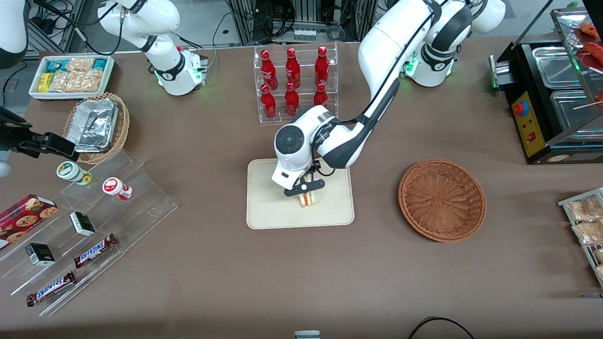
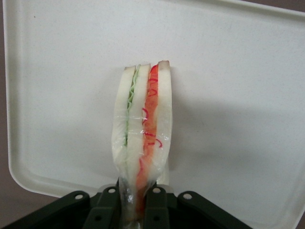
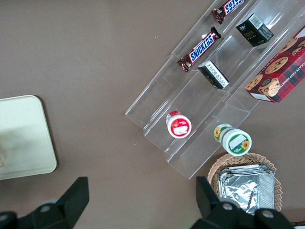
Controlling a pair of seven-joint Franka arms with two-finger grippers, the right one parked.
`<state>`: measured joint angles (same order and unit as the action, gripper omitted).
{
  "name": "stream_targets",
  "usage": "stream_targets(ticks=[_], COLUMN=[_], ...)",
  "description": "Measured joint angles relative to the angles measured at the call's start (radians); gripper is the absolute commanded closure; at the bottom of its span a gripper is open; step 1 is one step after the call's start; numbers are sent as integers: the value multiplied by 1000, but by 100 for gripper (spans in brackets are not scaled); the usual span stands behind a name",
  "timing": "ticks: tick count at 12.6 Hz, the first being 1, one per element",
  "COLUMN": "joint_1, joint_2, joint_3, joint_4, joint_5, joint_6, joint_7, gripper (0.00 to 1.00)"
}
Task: Place sandwich from basket to tray
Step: 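Lower the sandwich onto the tray and open the left gripper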
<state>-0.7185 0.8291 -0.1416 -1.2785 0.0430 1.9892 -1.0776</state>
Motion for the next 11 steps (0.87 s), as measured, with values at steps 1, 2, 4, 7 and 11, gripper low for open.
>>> stream_targets(ticks=[1, 2, 4, 7, 11], joint_1=[0, 0, 0, 0, 0], joint_2=[7, 11, 17, 15, -51], joint_3=[0, 1, 1, 2, 3], joint_4=[4, 7, 10, 31, 67], joint_5=[1, 1, 2, 3, 3], joint_6=[0, 1, 1, -2, -74], joint_7=[-2, -3, -5, -5, 0], gripper=[1, 1, 0, 0, 0])
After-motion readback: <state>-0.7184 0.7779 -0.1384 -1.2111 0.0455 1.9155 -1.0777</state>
